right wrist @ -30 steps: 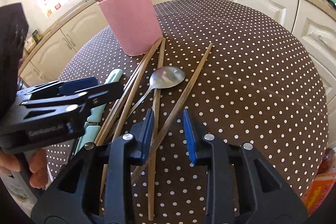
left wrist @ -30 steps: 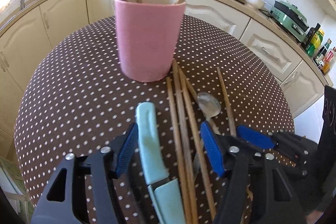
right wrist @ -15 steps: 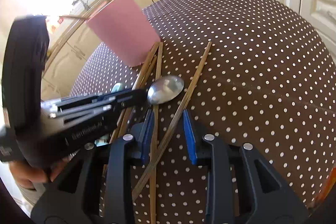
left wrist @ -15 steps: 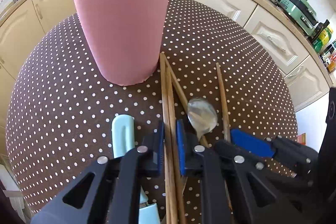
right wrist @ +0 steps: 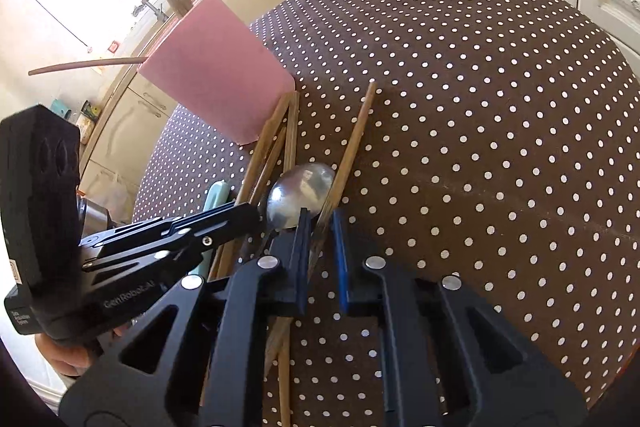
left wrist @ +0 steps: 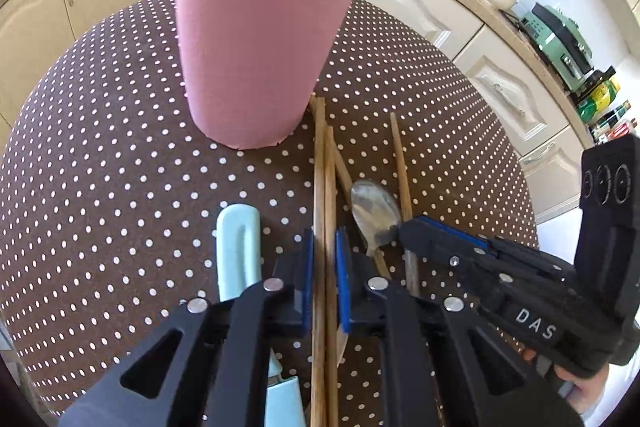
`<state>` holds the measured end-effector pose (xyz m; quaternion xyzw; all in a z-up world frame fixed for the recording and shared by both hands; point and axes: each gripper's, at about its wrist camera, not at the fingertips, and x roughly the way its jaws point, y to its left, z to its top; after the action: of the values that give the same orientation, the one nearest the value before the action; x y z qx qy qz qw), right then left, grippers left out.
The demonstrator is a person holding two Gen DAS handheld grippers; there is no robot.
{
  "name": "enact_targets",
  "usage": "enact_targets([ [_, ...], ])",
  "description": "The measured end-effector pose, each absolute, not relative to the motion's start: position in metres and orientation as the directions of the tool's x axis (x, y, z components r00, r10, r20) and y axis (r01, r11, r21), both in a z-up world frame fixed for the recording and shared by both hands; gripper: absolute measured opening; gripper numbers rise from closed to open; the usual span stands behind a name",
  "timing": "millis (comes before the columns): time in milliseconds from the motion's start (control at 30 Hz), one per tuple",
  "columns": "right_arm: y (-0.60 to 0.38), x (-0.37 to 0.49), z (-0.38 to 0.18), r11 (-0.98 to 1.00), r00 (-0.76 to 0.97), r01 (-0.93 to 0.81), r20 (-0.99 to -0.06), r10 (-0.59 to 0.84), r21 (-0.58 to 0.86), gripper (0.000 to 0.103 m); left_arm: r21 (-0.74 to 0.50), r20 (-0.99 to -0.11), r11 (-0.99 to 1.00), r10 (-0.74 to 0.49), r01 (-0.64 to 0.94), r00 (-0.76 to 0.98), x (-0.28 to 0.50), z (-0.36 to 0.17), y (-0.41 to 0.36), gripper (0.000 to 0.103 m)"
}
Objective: Organize utensils
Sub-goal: 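Close the left gripper on a wooden chopstick while the right gripper closes on another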
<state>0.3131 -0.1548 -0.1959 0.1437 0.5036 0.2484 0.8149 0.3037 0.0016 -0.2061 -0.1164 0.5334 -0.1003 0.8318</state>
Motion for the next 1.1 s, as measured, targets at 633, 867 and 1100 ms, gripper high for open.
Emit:
enact_targets([
  [633,-0.167,0.293,-0.202,0.829,0.376,-0.268,-0.738,0.56,0.492,0.009,-0.306,-0.858,0.951,-0.293,0.036,0.422,0.28,-0.198,0.017,0.039],
  [867,-0.171,0.29,-0.204,0.828,0.379,-0.267,-0.737,0.56,0.493,0.009,-0.309,-0.861,0.951,-0.293,0.028,0.416,0.279,-0.203,0.027,0.008],
  [1100,-0.166,0.291,-0.203,0.83,0.379,-0.264,-0.738,0.558,0.491,0.009,-0.3,-0.859,0.953,-0.286,0.035,0.424,0.282,-0.204,0.031,0.007],
])
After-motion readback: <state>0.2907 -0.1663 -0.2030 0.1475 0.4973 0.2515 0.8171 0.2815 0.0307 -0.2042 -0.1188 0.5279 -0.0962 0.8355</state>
